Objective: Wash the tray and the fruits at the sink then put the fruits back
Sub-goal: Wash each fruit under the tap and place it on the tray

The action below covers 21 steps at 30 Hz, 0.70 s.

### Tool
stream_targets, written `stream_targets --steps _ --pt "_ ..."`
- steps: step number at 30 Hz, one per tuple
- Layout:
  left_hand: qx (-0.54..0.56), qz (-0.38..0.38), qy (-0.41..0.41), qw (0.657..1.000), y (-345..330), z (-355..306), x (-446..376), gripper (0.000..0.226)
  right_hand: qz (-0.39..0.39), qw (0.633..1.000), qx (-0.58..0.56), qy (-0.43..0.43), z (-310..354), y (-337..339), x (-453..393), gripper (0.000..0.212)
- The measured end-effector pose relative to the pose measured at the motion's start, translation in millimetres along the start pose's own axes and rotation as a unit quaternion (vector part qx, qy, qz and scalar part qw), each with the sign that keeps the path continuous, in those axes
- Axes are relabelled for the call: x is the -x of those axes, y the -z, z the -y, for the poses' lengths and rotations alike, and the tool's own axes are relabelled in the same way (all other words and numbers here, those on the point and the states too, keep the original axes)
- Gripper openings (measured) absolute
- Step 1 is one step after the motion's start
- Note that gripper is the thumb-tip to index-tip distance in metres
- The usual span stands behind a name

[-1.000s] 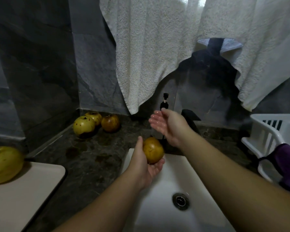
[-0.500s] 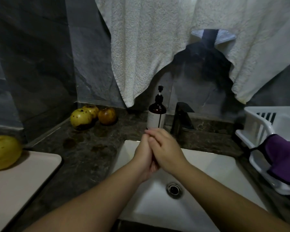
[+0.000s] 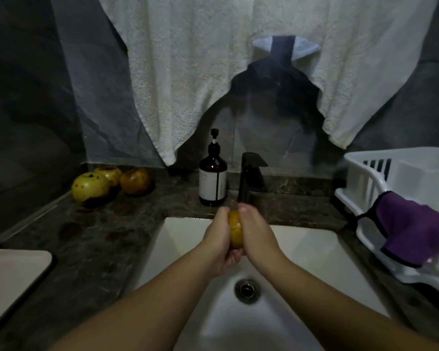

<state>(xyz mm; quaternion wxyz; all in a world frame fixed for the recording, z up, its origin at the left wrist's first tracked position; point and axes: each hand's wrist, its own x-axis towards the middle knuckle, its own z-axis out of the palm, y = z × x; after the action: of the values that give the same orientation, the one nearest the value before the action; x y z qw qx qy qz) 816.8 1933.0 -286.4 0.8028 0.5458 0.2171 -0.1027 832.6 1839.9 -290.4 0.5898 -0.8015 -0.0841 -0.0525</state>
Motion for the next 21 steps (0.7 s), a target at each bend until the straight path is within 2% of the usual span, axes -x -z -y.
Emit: stream_targets --steps 1,2,4,6,9,10,13,17,21 --pt "-0.009 0.004 0.002 1.0 1 4 -4 0.067 -0.016 0.999 0.03 0.04 -1 0 -2 0.034" --pt "-0.025 0.013 -0.001 1.0 1 5 -7 0.069 -0.022 0.999 0.005 0.045 3 2 -6 0.032" --pt "-0.036 0.022 -0.03 0.999 3 4 -10 0.068 0.007 0.997 -0.072 0.02 10 5 -11 0.029" --pt "-0.027 0.015 -0.05 0.998 7 3 -12 0.06 0.024 0.995 -0.096 0.002 5 2 -6 0.027" --pt "-0.057 0.019 -0.013 0.998 8 7 -8 0.063 0.001 0.999 -0.006 0.044 2 -1 -1 0.021" --pt "-0.069 0.026 -0.001 0.997 6 7 -6 0.066 -0.001 0.999 -0.019 0.045 5 3 -3 0.022" --pt "-0.09 0.021 -0.019 0.996 4 5 0 0.063 0.016 0.994 -0.104 -0.021 5 9 -7 0.032" --pt "-0.068 0.033 -0.016 0.997 0 8 -1 0.07 -0.007 0.997 -0.046 0.063 5 3 0 0.032" --pt "-0.086 0.03 -0.047 0.995 -1 4 0 0.066 0.015 0.991 -0.129 -0.018 8 14 -5 0.025"
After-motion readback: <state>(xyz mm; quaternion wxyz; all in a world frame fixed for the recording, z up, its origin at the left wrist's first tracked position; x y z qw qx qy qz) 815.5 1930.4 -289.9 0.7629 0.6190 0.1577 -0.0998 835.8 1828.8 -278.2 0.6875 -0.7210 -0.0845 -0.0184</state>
